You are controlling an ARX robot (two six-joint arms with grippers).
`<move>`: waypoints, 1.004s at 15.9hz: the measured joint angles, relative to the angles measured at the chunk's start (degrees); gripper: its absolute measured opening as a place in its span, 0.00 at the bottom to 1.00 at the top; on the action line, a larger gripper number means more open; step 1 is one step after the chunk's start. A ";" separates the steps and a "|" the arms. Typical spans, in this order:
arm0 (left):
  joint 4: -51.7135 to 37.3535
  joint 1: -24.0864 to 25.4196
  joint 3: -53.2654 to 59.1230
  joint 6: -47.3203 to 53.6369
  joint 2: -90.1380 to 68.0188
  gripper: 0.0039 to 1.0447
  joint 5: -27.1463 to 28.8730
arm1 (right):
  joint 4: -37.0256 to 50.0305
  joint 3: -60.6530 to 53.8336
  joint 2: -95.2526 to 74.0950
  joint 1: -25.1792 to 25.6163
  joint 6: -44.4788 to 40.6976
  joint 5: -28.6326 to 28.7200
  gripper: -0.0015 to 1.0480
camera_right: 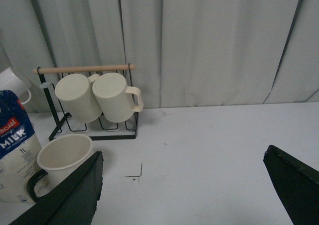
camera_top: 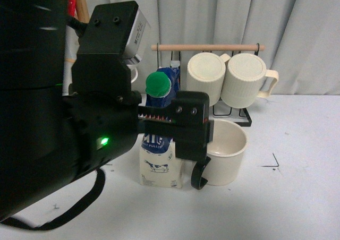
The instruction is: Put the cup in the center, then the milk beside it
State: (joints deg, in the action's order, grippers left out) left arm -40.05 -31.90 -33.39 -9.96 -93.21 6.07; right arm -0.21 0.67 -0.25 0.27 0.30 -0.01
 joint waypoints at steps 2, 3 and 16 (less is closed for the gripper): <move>7.17 1.40 6.80 3.32 10.62 0.94 -10.21 | 0.00 0.00 0.00 0.00 0.00 0.00 0.94; 13.53 5.03 11.74 6.56 19.23 0.94 -18.60 | -0.02 0.00 0.00 0.00 0.00 0.00 0.94; 4.13 22.51 32.74 10.03 56.30 0.01 3.50 | 0.00 0.00 0.00 0.00 0.00 0.02 0.94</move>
State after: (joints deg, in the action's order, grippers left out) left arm -35.92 -9.39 -0.64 0.08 -36.91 9.56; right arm -0.21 0.67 -0.25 0.27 0.30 0.01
